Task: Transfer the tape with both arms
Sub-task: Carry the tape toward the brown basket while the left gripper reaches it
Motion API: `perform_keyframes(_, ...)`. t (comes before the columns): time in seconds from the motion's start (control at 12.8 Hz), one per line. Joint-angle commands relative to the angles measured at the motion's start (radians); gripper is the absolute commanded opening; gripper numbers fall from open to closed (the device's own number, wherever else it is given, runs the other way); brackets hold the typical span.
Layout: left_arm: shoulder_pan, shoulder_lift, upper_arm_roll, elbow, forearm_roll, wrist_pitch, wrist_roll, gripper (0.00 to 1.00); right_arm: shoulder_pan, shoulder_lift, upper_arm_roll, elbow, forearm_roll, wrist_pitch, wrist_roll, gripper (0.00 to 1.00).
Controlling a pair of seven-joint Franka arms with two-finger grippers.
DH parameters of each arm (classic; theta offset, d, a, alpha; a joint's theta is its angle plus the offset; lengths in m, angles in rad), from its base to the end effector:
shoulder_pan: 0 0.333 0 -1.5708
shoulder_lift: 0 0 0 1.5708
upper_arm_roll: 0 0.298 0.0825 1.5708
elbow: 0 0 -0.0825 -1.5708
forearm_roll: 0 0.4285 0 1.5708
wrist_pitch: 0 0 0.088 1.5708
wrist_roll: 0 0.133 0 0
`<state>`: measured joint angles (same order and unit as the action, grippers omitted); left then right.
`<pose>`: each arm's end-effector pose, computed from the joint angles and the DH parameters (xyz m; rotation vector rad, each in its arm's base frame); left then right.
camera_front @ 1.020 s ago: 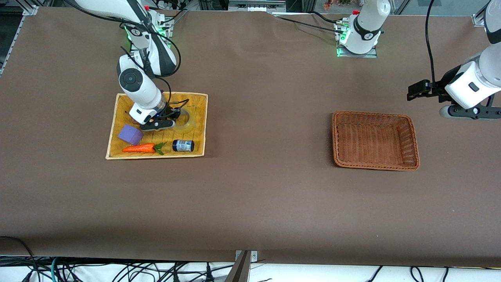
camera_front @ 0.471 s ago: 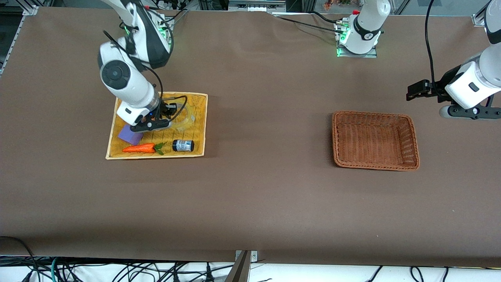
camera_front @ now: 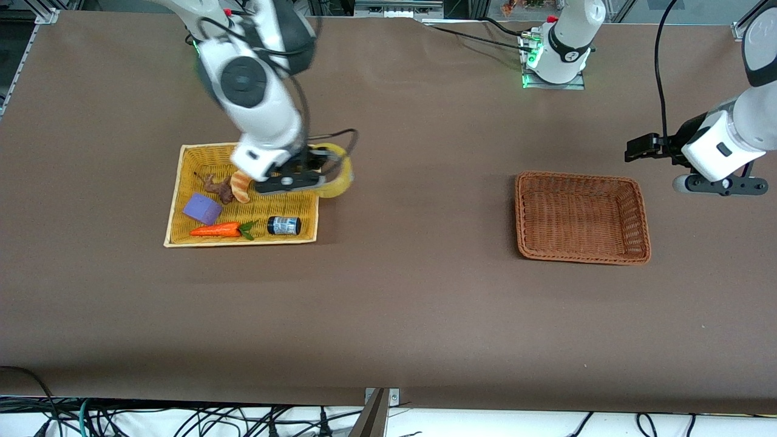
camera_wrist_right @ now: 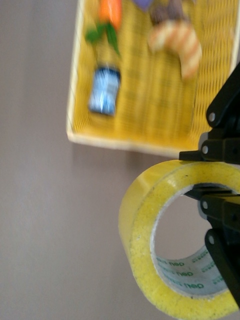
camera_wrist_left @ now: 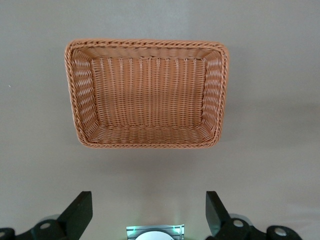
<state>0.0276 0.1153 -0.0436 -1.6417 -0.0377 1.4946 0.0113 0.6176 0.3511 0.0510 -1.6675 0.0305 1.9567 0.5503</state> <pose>0.6029 -0.0140 0.4702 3.0727 -0.0393 -0.4055 0.5344 0.4230 0.3355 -3.1330 -0.1621 0.1201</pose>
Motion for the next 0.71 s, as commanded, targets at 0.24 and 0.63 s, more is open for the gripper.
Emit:
perform_keyframes(0.24,-0.003,0.147,-0.002,0.060,-0.018,0.073,0.021,1.00,0.260,0.452,-0.013,0.431,-0.052,0.134,0.439,0.00)
perform_keyframes(0.63,-0.014,0.240,-0.009,0.060,-0.016,0.148,0.019,1.00,0.289,0.540,-0.016,0.431,-0.054,0.257,0.482,0.00)
